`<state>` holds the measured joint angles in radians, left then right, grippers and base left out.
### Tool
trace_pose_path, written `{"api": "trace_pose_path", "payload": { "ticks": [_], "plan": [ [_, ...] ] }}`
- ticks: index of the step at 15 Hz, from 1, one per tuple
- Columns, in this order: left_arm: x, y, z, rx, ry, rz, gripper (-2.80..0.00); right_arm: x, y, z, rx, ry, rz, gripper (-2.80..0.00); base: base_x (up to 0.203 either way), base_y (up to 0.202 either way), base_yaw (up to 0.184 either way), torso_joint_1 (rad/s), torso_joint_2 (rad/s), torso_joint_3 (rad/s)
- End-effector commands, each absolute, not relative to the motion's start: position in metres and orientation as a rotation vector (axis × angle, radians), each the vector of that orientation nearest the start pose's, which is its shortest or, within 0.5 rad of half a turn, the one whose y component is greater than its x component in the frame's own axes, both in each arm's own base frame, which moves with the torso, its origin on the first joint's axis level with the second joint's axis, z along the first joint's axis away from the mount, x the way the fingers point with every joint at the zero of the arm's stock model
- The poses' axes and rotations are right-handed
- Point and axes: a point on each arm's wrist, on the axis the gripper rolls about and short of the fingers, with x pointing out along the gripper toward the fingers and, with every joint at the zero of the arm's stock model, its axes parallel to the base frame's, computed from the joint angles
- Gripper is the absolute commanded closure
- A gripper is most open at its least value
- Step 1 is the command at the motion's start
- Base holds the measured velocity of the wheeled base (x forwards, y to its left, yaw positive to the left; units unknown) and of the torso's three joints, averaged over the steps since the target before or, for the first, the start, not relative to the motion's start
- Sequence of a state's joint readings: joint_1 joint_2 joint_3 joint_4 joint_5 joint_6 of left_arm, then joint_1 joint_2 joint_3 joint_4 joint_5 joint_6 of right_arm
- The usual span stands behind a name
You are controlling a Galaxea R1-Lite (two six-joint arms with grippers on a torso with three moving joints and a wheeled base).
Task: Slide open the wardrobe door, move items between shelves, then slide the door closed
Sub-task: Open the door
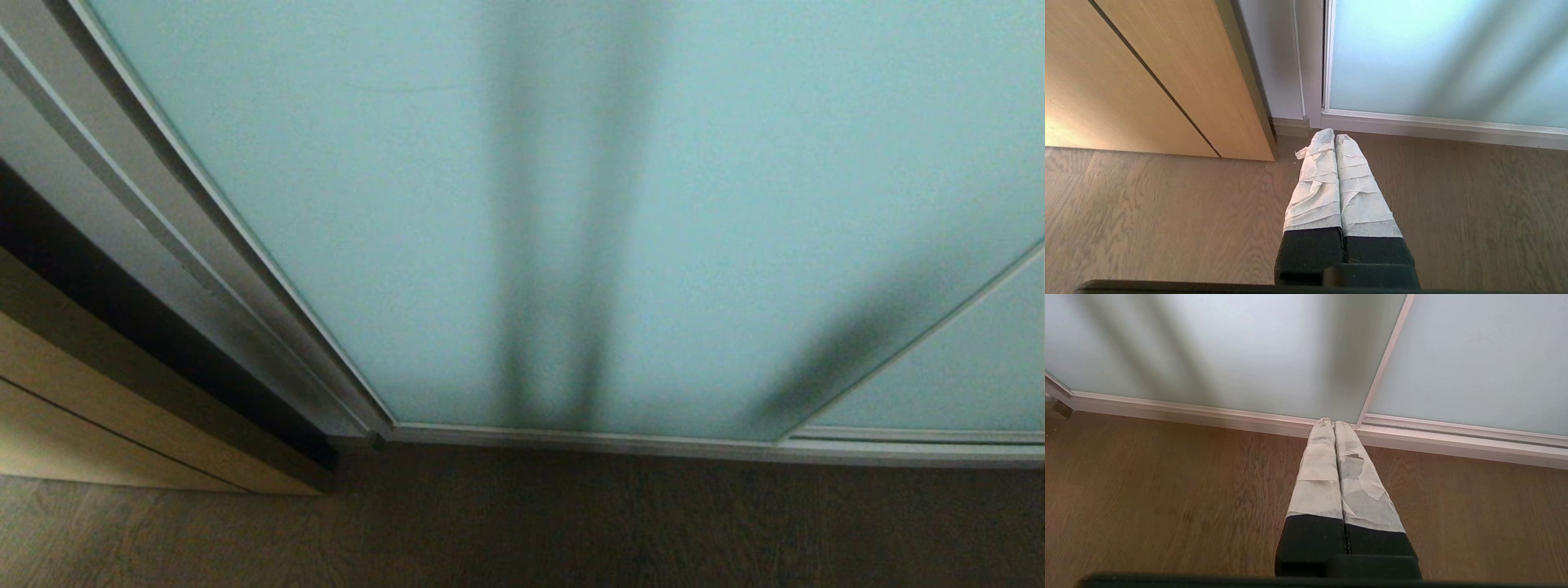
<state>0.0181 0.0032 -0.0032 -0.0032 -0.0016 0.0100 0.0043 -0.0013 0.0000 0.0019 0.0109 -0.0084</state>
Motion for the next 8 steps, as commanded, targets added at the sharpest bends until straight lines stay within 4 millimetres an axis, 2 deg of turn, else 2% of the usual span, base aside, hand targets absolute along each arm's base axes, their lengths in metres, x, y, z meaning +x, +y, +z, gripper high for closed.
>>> {"api": "trace_pose_path", "payload": {
  "ticks": [1,6,8],
  "plan": [
    [-0.023,0.0,0.077,0.011,-0.003,0.017,0.0,-0.023,0.0,0.075,-0.009,0.0,0.016,0.0,0.0,0.0,0.0,0.0,0.0,0.0],
    [-0.023,-0.001,0.076,0.04,-0.001,0.016,0.0,-0.023,0.0,0.075,-0.009,0.001,0.017,0.0,0.0,0.0,0.0,0.0,0.0,0.0],
    [-0.025,-0.001,0.093,0.069,-0.125,-0.011,0.0,-0.023,0.0,0.075,-0.009,0.001,0.016,0.0,0.0,0.0,0.0,0.0,0.0,0.0]
  ]
}}
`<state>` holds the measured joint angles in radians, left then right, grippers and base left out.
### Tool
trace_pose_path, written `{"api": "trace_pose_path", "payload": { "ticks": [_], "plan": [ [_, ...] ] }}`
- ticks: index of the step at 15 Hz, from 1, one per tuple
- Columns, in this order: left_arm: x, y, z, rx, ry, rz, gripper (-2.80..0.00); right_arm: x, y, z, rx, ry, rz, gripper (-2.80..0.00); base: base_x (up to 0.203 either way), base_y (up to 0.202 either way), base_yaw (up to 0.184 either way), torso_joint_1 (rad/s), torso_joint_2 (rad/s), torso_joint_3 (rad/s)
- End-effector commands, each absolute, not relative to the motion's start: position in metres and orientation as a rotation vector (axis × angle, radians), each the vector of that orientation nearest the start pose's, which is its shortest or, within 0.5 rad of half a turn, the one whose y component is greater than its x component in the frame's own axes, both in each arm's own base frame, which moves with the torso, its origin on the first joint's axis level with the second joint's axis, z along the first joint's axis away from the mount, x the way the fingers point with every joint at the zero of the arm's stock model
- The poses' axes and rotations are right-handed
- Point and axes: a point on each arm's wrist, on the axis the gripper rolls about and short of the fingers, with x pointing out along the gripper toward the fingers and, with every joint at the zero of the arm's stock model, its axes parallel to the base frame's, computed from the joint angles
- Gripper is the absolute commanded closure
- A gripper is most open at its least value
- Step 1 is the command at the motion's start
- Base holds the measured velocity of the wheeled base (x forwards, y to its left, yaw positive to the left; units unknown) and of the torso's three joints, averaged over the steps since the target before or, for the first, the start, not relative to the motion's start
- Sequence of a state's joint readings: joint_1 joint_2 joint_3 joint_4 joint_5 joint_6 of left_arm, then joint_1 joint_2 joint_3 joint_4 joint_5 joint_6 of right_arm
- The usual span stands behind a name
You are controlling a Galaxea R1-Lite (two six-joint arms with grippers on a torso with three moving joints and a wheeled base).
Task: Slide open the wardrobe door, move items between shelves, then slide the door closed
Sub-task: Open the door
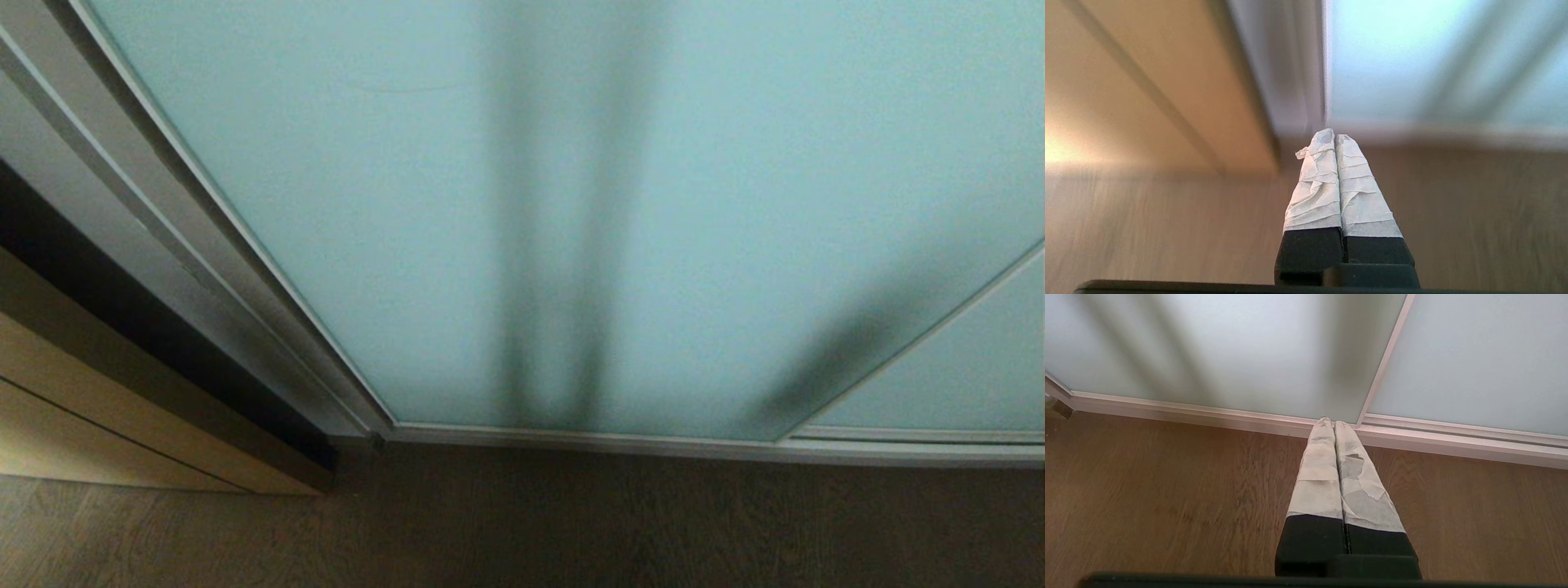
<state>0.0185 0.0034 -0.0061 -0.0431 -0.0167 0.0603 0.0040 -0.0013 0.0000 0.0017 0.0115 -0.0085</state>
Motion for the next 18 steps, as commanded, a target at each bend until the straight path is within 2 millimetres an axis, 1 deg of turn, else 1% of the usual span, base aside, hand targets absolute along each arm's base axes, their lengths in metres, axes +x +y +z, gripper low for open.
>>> {"api": "trace_pose_path", "payload": {
  "ticks": [1,4,5,6,8,10,12,14,15,18],
  "plan": [
    [-0.028,-0.002,0.104,0.076,-0.174,-0.024,0.0,-0.023,0.0,0.075,-0.009,0.0,0.017,0.0,0.0,0.0,0.0,0.0,0.0,0.0],
    [-0.038,-0.002,0.15,0.082,-0.282,-0.022,0.0,-0.023,0.0,0.075,-0.009,0.0,0.017,0.0,0.0,0.0,0.0,0.0,0.0,0.0],
    [-0.037,-0.002,0.168,0.08,-0.294,-0.022,0.0,-0.023,0.0,0.075,-0.009,0.0,0.016,0.0,0.0,0.0,0.0,0.0,0.0,0.0],
    [-0.03,-0.002,0.186,0.075,-0.297,-0.021,0.0,-0.023,0.0,0.075,-0.009,0.001,0.017,0.0,0.0,0.0,0.0,0.0,0.0,0.0],
    [-0.01,-0.001,0.229,0.064,-0.372,-0.015,0.0,-0.023,0.0,0.075,-0.009,0.001,0.017,0.0,0.0,0.0,0.0,0.0,0.0,0.0],
    [0.021,0.0,0.27,0.061,-0.47,0.002,0.0,-0.023,0.0,0.075,-0.009,0.0,0.017,0.0,0.0,0.0,0.0,0.0,0.0,0.0],
    [0.053,0.001,0.299,0.054,-0.561,0.027,0.0,-0.023,0.0,0.075,-0.009,0.001,0.017,0.0,0.0,0.0,0.0,0.0,0.0,0.0],
    [0.08,0.003,0.317,0.038,-0.638,0.064,0.0,-0.023,0.0,0.075,-0.009,0.001,0.017,0.0,0.0,0.0,0.0,0.0,0.0,0.0],
    [0.093,0.003,0.322,0.032,-0.668,0.073,0.0,-0.023,0.0,0.075,-0.009,0.0,0.017,0.0,0.0,0.0,0.0,0.0,0.0,0.0],
    [0.128,0.004,0.328,0.021,-0.731,0.081,0.0,-0.023,0.0,0.075,-0.009,0.0,0.017,0.0,0.0,0.0,0.0,0.0,0.0,0.0]
  ]
}}
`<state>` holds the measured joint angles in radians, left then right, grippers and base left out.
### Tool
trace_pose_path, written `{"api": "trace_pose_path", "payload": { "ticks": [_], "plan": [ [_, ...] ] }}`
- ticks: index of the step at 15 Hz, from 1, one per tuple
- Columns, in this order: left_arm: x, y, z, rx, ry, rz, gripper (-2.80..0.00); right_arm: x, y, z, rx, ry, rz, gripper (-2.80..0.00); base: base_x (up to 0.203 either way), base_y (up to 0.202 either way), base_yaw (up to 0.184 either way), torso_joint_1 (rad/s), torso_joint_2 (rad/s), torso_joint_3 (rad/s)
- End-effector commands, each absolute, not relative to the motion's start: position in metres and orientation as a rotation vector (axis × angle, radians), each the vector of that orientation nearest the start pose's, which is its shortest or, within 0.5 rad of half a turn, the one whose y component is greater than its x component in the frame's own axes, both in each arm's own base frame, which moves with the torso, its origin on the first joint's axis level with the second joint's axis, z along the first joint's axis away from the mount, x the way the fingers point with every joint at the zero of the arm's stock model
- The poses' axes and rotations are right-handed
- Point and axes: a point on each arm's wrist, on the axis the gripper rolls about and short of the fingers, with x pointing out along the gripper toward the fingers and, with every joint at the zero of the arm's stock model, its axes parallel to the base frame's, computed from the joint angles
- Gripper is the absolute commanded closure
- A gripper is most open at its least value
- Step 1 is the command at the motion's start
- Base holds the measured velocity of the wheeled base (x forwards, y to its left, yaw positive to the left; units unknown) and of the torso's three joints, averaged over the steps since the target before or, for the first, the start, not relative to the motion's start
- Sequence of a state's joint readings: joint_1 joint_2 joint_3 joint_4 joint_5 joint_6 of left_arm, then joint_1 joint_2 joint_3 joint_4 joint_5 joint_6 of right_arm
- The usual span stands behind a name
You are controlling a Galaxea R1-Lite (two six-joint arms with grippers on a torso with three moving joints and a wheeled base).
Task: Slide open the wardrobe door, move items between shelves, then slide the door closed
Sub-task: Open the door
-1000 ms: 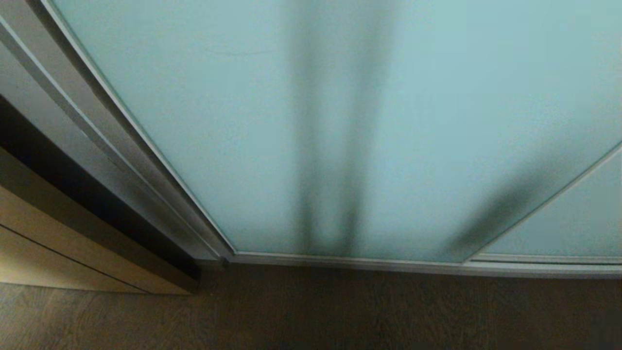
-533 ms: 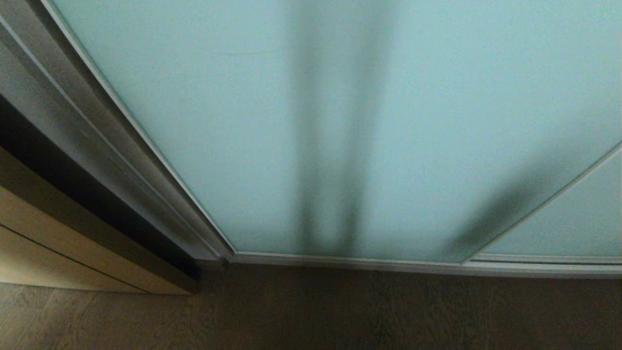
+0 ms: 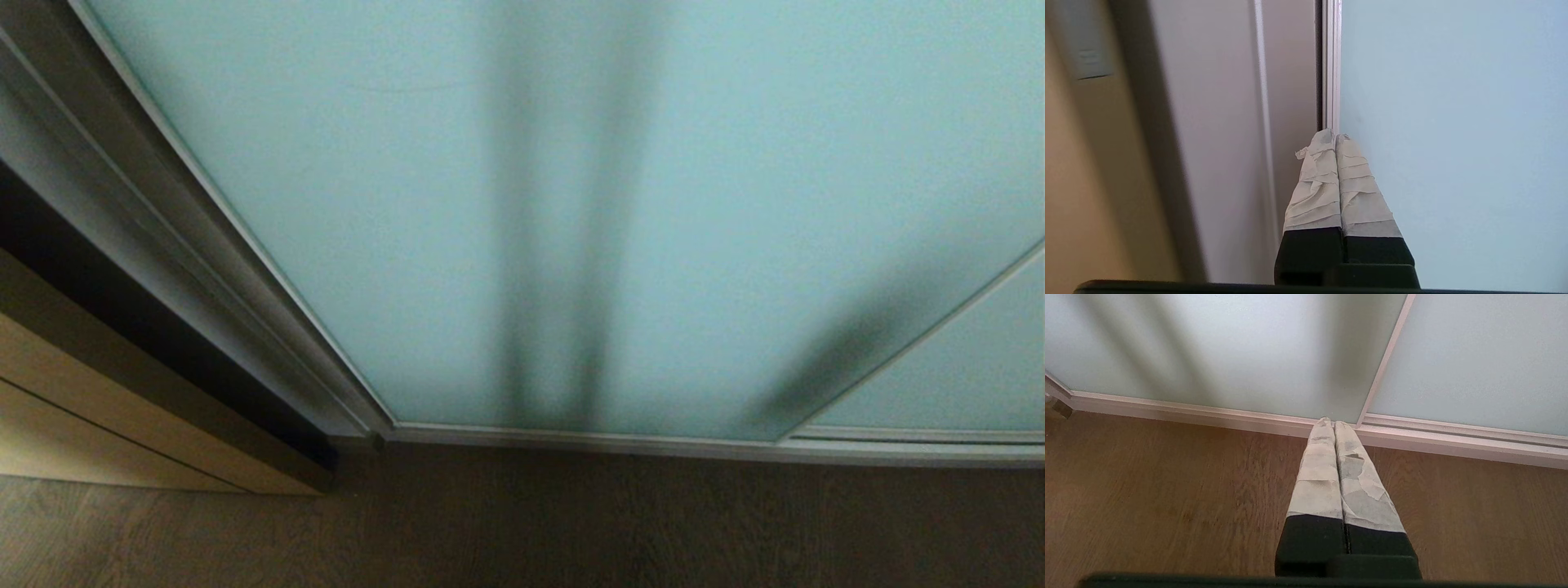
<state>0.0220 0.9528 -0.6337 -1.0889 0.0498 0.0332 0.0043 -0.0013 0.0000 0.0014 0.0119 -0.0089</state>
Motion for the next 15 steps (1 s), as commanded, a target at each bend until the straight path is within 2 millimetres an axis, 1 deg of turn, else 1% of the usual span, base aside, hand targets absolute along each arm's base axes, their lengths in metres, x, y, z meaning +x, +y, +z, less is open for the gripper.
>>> {"api": "trace_pose_path", "payload": {
  "ticks": [1,3,6,9,12,15],
  "plan": [
    [0.139,0.004,0.328,0.02,-0.746,0.086,0.0,-0.023,0.0,0.075,-0.009,0.0,0.017,0.0,0.0,0.0,0.0,0.0,0.0,0.0],
    [0.16,0.005,0.328,0.013,-0.769,0.108,0.0,-0.023,0.0,0.075,-0.009,0.001,0.017,0.0,0.0,0.0,0.0,0.0,0.0,0.0],
    [0.183,0.001,0.331,-0.015,-0.767,0.132,0.0,-0.023,0.0,0.075,-0.009,0.001,0.017,0.0,0.0,0.0,0.0,0.0,0.0,0.0],
    [0.204,-0.005,0.323,-0.036,-0.72,0.134,0.0,-0.023,0.0,0.075,-0.009,0.0,0.016,0.0,0.0,0.0,0.0,0.0,0.0,0.0],
    [0.215,-0.013,0.319,-0.049,-0.694,0.1,0.0,-0.023,0.0,0.075,-0.009,0.001,0.015,0.0,0.0,0.0,0.0,0.0,0.0,0.0],
    [0.224,-0.014,0.319,-0.056,-0.691,0.113,0.0,-0.023,0.0,0.075,-0.009,0.0,0.017,0.0,0.0,0.0,0.0,0.0,0.0,0.0]
  ]
}}
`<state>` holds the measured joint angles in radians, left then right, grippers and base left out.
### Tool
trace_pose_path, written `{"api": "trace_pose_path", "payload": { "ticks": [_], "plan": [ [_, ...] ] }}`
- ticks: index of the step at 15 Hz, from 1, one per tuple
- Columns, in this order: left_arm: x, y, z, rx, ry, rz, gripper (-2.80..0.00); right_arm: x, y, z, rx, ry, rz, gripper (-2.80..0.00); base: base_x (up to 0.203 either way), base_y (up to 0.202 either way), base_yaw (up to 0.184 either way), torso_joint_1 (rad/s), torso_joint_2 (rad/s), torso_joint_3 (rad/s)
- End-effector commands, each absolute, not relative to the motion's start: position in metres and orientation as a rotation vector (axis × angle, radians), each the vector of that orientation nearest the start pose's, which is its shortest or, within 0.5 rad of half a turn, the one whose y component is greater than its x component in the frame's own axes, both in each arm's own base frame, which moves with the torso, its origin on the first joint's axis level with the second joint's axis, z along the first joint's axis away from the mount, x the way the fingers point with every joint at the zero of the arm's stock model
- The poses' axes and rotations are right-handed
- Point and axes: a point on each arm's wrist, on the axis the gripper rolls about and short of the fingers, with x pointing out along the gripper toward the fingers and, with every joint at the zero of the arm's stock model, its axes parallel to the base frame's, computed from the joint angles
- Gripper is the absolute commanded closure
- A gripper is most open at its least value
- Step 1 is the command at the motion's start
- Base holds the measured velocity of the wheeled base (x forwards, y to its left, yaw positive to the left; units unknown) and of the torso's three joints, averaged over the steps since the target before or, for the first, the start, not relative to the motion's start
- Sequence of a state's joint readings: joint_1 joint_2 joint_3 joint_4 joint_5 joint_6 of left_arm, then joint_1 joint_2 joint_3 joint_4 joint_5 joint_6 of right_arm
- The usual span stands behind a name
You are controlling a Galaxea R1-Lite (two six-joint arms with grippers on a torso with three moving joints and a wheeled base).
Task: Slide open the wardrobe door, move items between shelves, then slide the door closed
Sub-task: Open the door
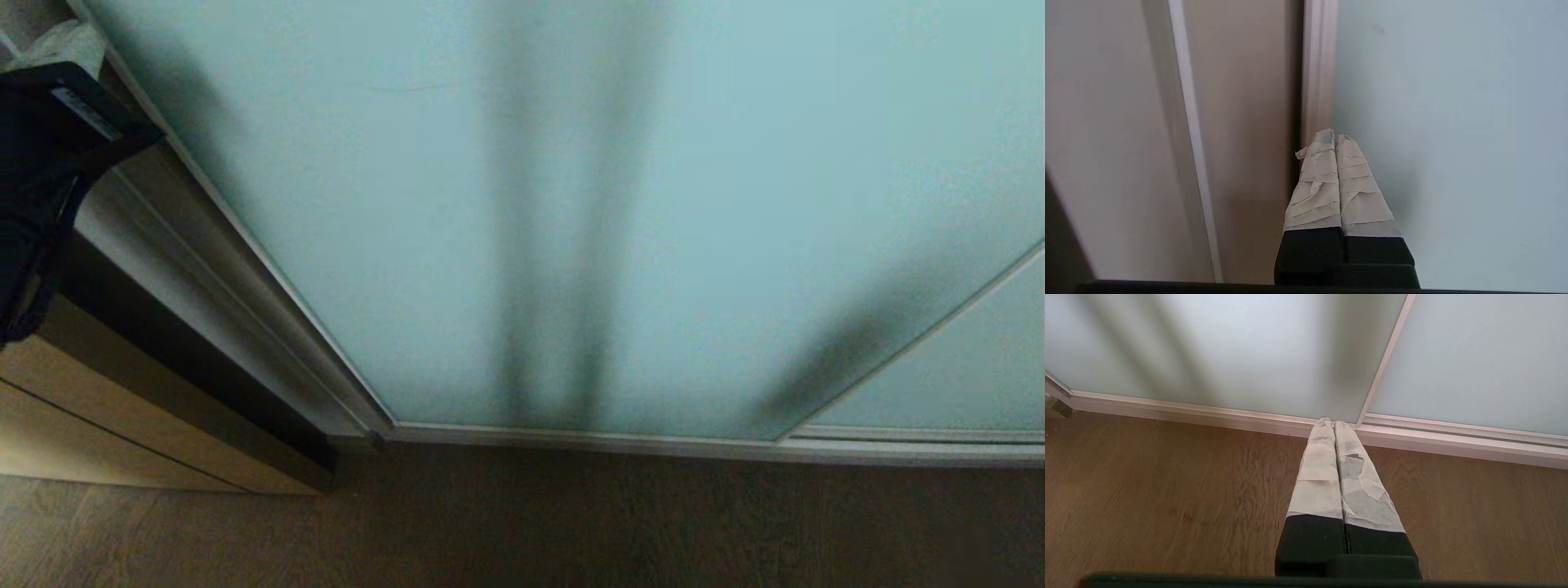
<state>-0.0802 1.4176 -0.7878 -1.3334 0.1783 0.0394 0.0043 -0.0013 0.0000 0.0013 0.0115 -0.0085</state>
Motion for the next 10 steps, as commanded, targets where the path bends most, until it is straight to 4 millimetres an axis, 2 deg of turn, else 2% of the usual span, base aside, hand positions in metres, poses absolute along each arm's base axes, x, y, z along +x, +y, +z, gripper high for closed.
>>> {"api": "trace_pose_path", "payload": {
  "ticks": [1,5,10],
  "plan": [
    [0.226,-0.014,0.321,-0.062,-0.696,0.128,0.0,-0.023,0.0,0.075,-0.009,0.0,0.016,0.0,0.0,0.0,0.0,0.0,0.0,0.0],
    [0.222,-0.012,0.326,-0.089,-0.712,0.207,0.0,-0.023,0.0,0.075,-0.009,0.0,0.017,0.0,0.0,0.0,0.0,0.0,0.0,0.0],
    [0.239,-0.013,0.32,-0.088,-0.682,0.217,0.0,-0.023,0.0,0.075,-0.009,0.0,0.016,0.0,0.0,0.0,0.0,0.0,0.0,0.0]
  ]
}}
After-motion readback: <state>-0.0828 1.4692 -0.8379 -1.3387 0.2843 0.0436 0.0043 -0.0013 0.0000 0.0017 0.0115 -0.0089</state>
